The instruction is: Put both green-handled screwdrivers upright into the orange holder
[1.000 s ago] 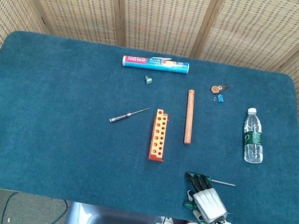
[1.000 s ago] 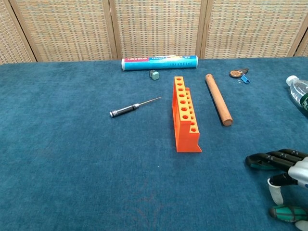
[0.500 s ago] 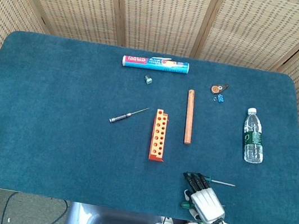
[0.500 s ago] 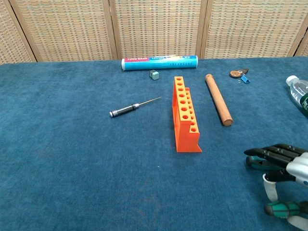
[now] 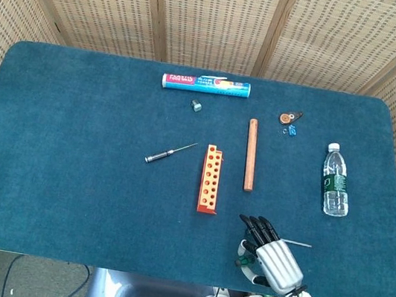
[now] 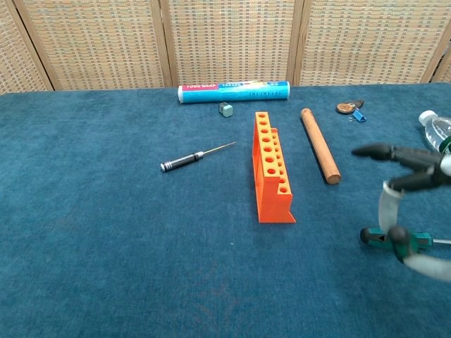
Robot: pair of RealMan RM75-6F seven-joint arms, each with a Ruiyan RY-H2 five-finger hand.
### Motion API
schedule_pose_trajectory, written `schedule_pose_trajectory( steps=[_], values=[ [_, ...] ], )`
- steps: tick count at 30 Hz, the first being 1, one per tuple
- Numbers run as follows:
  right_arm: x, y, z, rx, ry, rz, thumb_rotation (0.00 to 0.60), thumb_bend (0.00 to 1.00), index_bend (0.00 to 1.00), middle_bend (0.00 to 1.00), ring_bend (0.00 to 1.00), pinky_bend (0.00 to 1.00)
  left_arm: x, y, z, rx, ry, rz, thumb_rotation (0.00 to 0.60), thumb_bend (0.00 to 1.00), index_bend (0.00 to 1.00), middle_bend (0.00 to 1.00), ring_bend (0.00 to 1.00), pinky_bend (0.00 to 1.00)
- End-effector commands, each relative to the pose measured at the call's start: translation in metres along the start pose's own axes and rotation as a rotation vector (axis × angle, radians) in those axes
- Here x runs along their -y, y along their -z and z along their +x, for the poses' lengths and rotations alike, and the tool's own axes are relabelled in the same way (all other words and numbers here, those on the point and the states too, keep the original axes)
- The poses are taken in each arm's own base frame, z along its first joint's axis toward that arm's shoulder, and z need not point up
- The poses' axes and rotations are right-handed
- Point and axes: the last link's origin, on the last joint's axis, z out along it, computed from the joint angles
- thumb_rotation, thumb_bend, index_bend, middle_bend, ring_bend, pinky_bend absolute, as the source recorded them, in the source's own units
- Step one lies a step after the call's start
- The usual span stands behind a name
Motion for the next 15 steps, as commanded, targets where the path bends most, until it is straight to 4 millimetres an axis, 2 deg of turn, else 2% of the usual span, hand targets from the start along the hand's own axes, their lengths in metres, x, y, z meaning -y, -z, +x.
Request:
schedule_pose_trajectory(
  steps=[1,3,9,15],
  values=[
    [0.008,-0.013,0.039,-0.085,-0.156,0.031,0.6,0.36,0.59,0.0,0.0,0.0,0.001,0.0,0.0,0.005,0.003,0.002,0.6,0.0,0.0,0.0,0.0,0.0],
    [0.014,-0.023,0.059,-0.107,-0.248,0.039,0.6,0.36,0.59,0.01,0.0,0.0,0.001,-0.002,0.0,0.012,-0.002,0.001,0.6,0.0,0.0,0.0,0.0,0.0],
    [0.031,-0.048,0.097,-0.123,-0.383,0.064,0.6,0.36,0.59,0.02,0.0,0.0,0.002,-0.008,-0.002,0.023,-0.006,0.005,0.6,0.0,0.0,0.0,0.0,0.0],
    [0.047,-0.082,0.115,-0.076,-0.544,0.07,0.6,0.36,0.59,0.02,0.0,0.0,0.002,-0.013,-0.003,0.029,-0.012,0.015,0.6,0.0,0.0,0.0,0.0,0.0]
  ],
)
